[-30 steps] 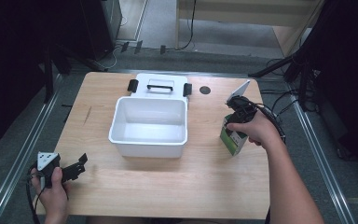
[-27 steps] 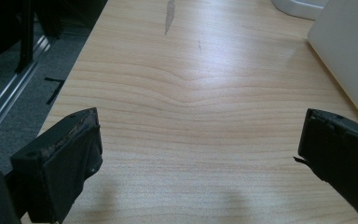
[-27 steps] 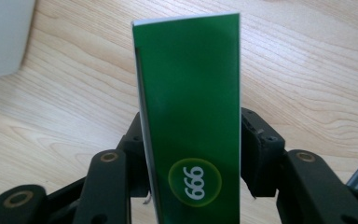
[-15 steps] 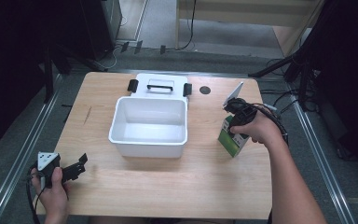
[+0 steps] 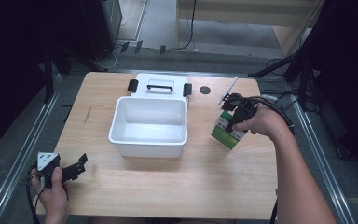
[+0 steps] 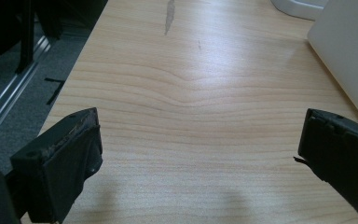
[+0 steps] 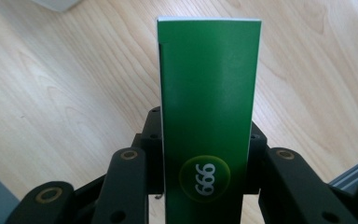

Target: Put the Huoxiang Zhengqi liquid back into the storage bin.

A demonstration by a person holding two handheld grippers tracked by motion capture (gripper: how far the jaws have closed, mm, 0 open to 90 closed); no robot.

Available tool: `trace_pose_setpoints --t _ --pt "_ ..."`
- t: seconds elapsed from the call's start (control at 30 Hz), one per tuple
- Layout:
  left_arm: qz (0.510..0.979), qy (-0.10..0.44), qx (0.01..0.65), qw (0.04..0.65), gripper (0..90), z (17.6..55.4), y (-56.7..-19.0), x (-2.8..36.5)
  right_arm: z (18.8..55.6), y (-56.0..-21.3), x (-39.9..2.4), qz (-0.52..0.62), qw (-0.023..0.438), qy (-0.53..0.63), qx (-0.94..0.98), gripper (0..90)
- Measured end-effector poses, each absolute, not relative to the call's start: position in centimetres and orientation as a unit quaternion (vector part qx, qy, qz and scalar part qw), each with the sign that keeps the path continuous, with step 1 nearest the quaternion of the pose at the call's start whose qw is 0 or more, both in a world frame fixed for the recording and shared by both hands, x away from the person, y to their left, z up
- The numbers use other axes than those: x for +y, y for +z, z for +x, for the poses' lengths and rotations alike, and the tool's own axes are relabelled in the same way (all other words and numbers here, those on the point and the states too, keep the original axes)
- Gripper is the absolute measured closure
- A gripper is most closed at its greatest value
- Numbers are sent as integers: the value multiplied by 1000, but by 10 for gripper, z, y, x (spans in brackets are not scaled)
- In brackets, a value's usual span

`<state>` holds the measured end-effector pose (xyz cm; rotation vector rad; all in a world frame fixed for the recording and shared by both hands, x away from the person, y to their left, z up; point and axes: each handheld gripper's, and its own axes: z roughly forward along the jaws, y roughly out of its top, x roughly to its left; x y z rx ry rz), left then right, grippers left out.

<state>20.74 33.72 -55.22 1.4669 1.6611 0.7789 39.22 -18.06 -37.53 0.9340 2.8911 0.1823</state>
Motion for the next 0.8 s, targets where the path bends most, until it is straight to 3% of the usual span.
trace_pose_setpoints --t 0.8 --pt "573 306 653 389 0 207 -552 337 389 -304 -139 226 62 90 968 646"
